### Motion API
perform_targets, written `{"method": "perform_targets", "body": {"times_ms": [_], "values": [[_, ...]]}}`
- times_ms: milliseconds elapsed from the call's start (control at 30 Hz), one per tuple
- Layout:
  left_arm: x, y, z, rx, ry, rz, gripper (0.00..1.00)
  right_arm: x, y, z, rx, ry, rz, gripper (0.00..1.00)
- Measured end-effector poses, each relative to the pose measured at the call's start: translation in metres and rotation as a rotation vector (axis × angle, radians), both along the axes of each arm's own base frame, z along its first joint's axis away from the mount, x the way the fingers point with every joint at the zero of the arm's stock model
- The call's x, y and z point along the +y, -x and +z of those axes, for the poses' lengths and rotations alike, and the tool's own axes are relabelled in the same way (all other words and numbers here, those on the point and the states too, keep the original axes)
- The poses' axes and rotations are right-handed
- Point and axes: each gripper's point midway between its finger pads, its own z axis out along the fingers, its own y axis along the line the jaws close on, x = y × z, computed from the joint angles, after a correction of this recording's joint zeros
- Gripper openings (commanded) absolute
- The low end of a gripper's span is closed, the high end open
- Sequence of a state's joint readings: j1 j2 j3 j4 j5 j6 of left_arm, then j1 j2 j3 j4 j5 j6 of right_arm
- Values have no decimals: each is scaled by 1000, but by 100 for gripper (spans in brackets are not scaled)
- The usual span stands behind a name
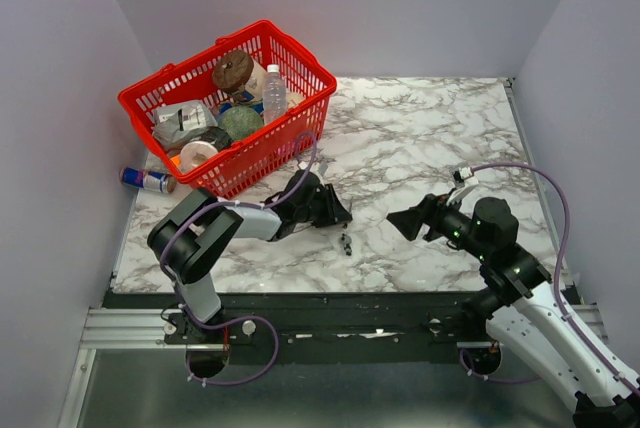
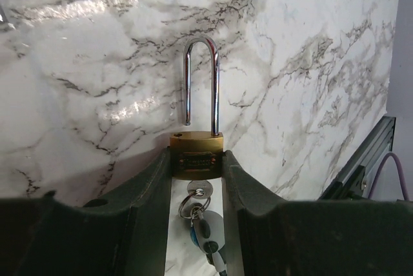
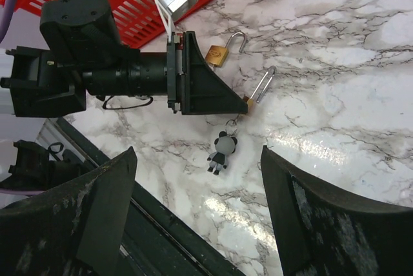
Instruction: Unlock with the key
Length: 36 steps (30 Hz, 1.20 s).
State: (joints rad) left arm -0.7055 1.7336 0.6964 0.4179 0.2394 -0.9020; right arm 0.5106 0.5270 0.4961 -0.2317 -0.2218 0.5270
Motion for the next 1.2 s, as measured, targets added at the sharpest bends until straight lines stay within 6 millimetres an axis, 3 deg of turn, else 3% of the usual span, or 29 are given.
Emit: {"method": "perform_targets", "body": {"times_ms": [500,600,733,900,1200], "values": [[15,-24,-1,3,-133,38,0,0,0,0,2,1,1,86],[15,-23,1,-19,-129,23,0,0,0,-1,2,5,3,90],[19,-5,2,-33,-89,-42,0,6,0,-6,4,24,45,95],[21,29,6,-14,-33,-172,0,27,-3,-5,-60,43,185,95],[15,56,58,-120,85,-340,0,65,-14,-28,-113,78,433,94]]}}
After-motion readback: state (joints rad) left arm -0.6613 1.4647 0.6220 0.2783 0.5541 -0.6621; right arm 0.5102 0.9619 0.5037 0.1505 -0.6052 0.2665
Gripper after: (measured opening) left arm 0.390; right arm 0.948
